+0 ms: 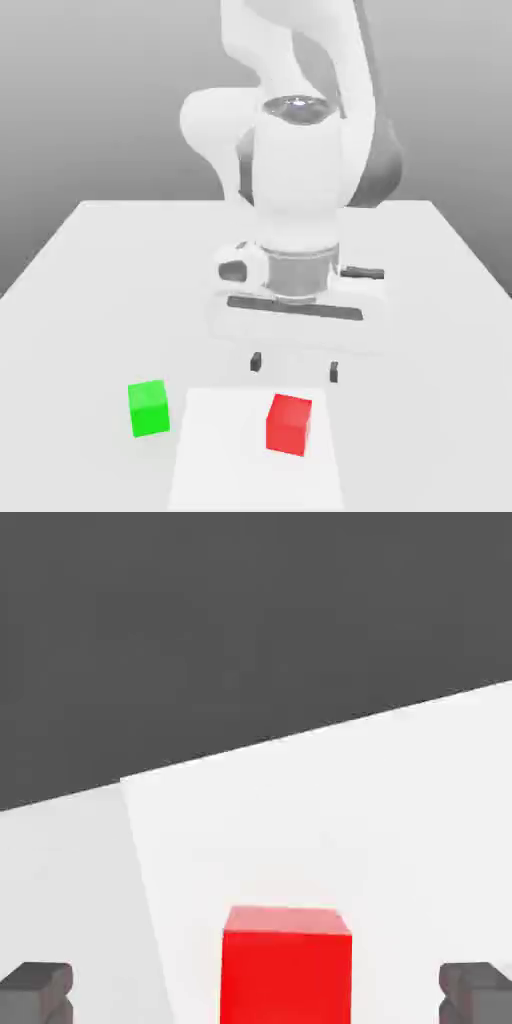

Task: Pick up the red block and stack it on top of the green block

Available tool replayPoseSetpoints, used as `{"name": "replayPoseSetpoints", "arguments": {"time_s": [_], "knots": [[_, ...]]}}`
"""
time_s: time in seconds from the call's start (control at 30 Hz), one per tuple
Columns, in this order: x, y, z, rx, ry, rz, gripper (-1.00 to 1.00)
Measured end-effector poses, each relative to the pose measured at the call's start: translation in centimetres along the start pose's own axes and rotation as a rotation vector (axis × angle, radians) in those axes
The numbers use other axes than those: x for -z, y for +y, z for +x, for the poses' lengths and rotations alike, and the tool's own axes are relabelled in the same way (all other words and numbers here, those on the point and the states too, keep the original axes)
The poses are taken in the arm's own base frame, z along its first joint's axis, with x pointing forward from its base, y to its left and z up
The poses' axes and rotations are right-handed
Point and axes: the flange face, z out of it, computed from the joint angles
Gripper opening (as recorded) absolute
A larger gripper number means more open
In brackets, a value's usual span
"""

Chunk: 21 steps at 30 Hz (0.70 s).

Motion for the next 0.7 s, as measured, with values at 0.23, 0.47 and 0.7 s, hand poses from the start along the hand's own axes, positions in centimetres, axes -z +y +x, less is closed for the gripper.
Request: {"name": "replayPoseSetpoints", "arguments": {"time_s": [0.23, 0.47, 0.7], "knots": [[-6.1, 0.4, -0.2, -0.005, -0.004, -0.012, -1.00], [-5.4, 0.4, -0.2, -0.005, -0.003, -0.011, -1.00], [0.5, 1.8, 2.3, -0.084, -0.003, -0.012, -1.00]]}}
